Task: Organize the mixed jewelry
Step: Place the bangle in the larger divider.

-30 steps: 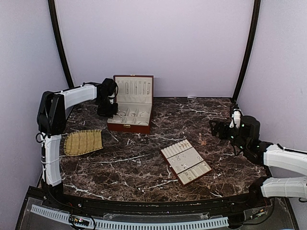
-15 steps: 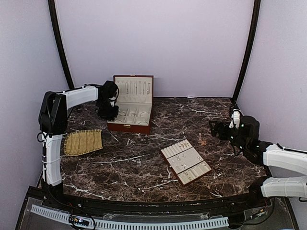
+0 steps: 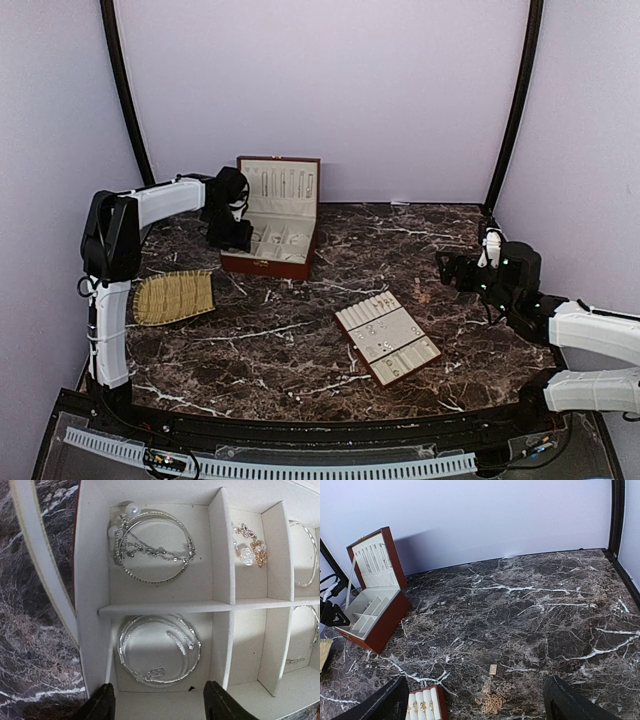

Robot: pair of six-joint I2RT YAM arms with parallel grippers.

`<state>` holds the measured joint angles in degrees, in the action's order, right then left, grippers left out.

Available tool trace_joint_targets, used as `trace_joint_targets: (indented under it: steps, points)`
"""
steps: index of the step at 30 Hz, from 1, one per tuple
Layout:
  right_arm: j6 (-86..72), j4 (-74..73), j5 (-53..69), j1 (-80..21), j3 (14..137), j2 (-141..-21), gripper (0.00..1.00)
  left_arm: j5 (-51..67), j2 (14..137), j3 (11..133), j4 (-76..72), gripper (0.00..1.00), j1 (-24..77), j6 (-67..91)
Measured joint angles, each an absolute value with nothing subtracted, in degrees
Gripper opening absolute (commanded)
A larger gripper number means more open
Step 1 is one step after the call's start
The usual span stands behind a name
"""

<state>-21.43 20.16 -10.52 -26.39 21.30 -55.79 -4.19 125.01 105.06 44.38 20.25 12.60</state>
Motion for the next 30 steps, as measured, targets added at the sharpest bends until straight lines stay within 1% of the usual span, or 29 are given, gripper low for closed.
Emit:
trace_joint_targets:
  steps: [3, 4, 7, 9, 14, 16, 18, 21, 24, 26, 30]
  points:
    - [-21.43, 20.18, -10.44, -26.39, 21.3, -55.77, 0.95, -3.66, 124.57, 105.08, 44.18, 0.85, 20.27, 11.57]
    - [-21.43, 20.18, -10.31, -26.39, 21.3, -55.77, 0.95, -3.44, 124.16, 105.06, 44.03, 0.88, 20.27, 11.25]
    - [-21.41, 20.23, -9.89, -26.39, 21.3, -55.77, 0.95, -3.16, 121.14, 104.16, 42.35, 0.92, 20.36, 9.8]
    - [-21.43, 20.32, -9.47, -26.39, 21.3, -55.77, 0.95, -3.07, 116.9, 101.45, 39.88, 0.94, 20.43, 8.99]
    - [-21.26, 20.95, -7.88, -26.39, 21.3, -55.94, 0.95, -1.26, 98.06, 84.2, 26.92, 0.95, 20.53, 8.19]
    - [-20.99, 21.08, -7.38, -26.39, 21.3, -56.1, 0.95, 0.56, 90.89, 75.81, 21.56, 0.93, 20.67, 8.49]
    - [-20.58, 21.37, -7.29, -26.37, 21.3, -56.36, 0.95, 2.39, 85.73, 68.79, 17.47, 0.89, 21.04, 8.71]
    - [-20.01, 21.87, -7.44, -26.39, 21.3, -57.23, 0.94, 4.19, 81.69, 60.45, 14.85, 0.82, 22.74, 8.01]
    - [-19.7, 22.15, -7.51, -26.39, 21.3, -58.24, 0.94, 4.25, 81.52, 56.42, 14.85, 0.76, 26.5, 5.82]
    - [-19.51, 22.35, -7.44, -26.37, 21.3, -58.61, 0.94, 5.04, 81.49, 54.35, 14.85, 0.72, 30.85, 3.44]
    - [-19.2, 23.09, -5.72, -26.39, 21.3, -58.72, 0.91, 9.96, 81.58, 52.64, 14.61, 0.61, 38.09, -0.16]
